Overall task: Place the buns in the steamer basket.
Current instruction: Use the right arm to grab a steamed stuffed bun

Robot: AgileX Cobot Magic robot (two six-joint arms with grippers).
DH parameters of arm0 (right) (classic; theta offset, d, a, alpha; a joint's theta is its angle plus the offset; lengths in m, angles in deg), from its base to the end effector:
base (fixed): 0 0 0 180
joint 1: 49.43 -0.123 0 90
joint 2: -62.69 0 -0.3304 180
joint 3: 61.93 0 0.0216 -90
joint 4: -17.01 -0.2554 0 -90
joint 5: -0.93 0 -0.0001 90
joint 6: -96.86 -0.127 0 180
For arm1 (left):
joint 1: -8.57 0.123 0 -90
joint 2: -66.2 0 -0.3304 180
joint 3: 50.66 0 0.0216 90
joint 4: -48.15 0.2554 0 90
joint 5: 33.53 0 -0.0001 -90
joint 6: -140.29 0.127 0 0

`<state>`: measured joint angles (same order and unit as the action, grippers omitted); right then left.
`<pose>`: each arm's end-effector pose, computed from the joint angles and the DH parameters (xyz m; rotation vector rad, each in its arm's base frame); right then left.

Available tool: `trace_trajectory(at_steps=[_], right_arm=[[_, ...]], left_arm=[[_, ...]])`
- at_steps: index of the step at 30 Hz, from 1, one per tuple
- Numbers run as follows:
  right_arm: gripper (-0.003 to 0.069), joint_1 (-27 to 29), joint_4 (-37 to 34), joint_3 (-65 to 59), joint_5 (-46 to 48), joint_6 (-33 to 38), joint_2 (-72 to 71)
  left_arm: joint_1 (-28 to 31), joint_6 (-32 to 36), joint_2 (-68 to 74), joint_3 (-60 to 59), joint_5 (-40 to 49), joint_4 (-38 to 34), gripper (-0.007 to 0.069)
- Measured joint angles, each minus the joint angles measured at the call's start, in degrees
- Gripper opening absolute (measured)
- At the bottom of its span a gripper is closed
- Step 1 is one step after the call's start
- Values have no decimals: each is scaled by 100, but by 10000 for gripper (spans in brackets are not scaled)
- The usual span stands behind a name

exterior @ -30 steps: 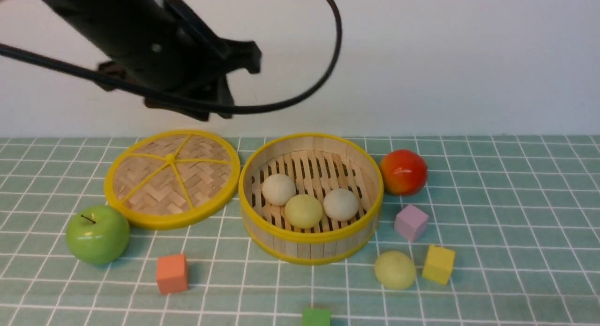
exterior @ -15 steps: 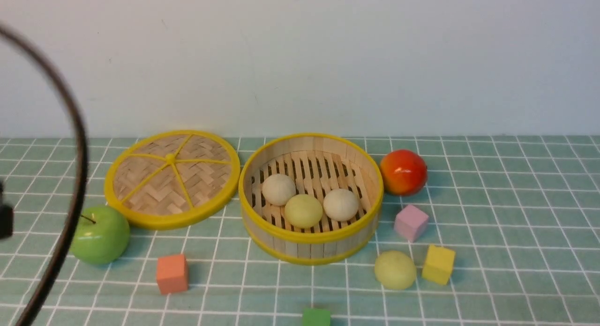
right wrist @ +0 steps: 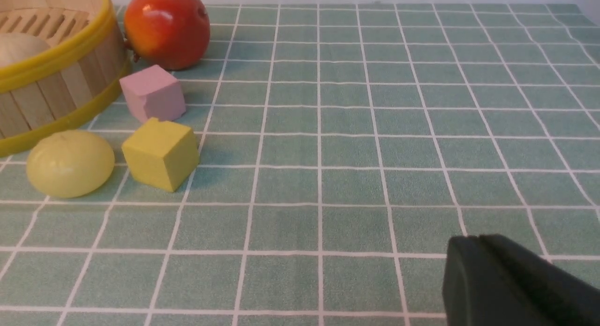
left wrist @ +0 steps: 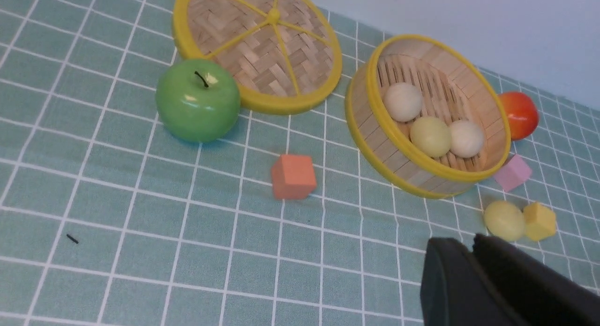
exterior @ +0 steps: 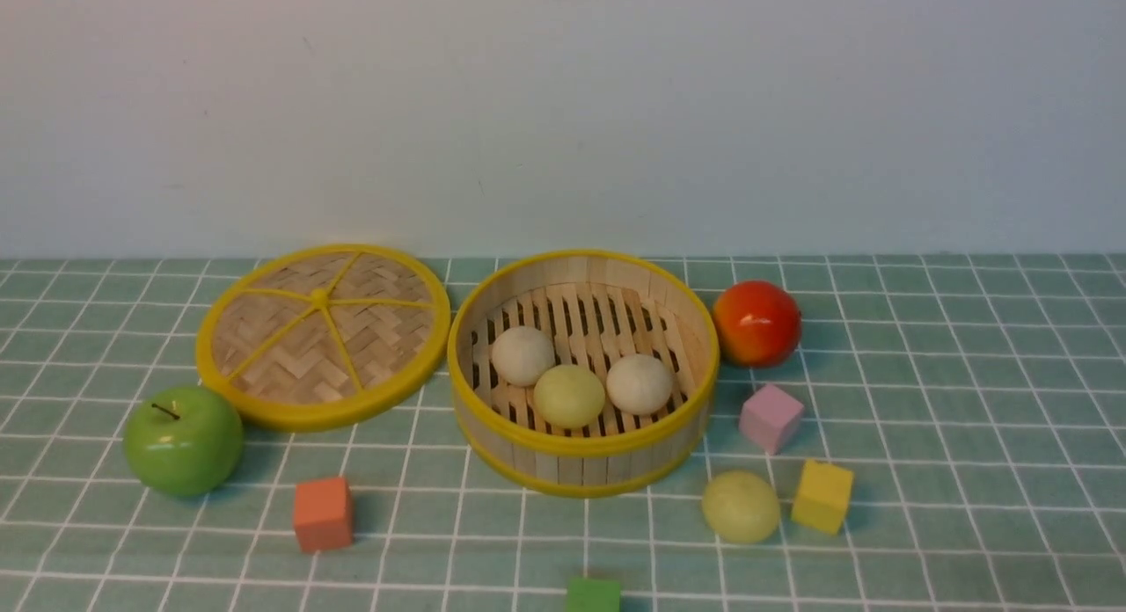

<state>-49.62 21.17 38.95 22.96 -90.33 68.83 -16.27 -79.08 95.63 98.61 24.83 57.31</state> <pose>0.0455 -0.0033 0.1633 0.0701 1.8703 0.0169 0.0380 0.0014 0.3716 -0.2620 2.0793 -0.4970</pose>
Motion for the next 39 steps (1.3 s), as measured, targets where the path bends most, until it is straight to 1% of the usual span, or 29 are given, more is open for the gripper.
trace_trajectory(at_steps=[12, 14, 15, 16, 17, 18, 19, 22, 24, 26, 27, 28, 30, 34, 36, 38, 39], right_arm=[[41, 0, 0, 0, 0, 0, 0], [41, 0, 0, 0, 0, 0, 0], [42, 0, 0, 0, 0, 0, 0], [42, 0, 0, 0, 0, 0, 0], [42, 0, 0, 0, 0, 0, 0], [43, 0, 0, 0, 0, 0, 0], [44, 0, 0, 0, 0, 0, 0], [48, 0, 0, 0, 0, 0, 0], [50, 0, 0, 0, 0, 0, 0], [56, 0, 0, 0, 0, 0, 0], [59, 0, 0, 0, 0, 0, 0], [59, 0, 0, 0, 0, 0, 0], [64, 0, 0, 0, 0, 0, 0], [70, 0, 0, 0, 0, 0, 0], [72, 0, 0, 0, 0, 0, 0], [74, 0, 0, 0, 0, 0, 0], [74, 0, 0, 0, 0, 0, 0]], left_arm=[[0, 14, 0, -36, -12, 50, 101], [6, 61, -89, -269, -271, 145, 102], [64, 137, -217, -458, -549, 158, 102], [77, 151, -244, -493, -549, 166, 102], [127, 186, -333, -609, -755, 198, 102], [323, 289, -605, -956, -1252, 303, 102], [458, 336, -800, -1146, -1547, 336, 102], [1124, 519, -1469, -1956, -2765, 343, 102], [1378, 562, -1734, -2253, -3165, 348, 102], [1824, 584, -2212, -2840, -3728, 360, 102], [1943, 594, -2301, -3025, -3854, 360, 102], [1943, 594, -2312, -3025, -3876, 360, 102], [2089, 766, -2332, -3418, -3814, 365, 106], [2109, 1083, -2332, -3651, -3692, 365, 101], [2109, 1160, -2332, -3756, -3692, 365, 74], [2109, 1184, -2332, -3901, -3726, 365, 31], [2109, 1184, -2332, -3919, -3732, 365, 26]])
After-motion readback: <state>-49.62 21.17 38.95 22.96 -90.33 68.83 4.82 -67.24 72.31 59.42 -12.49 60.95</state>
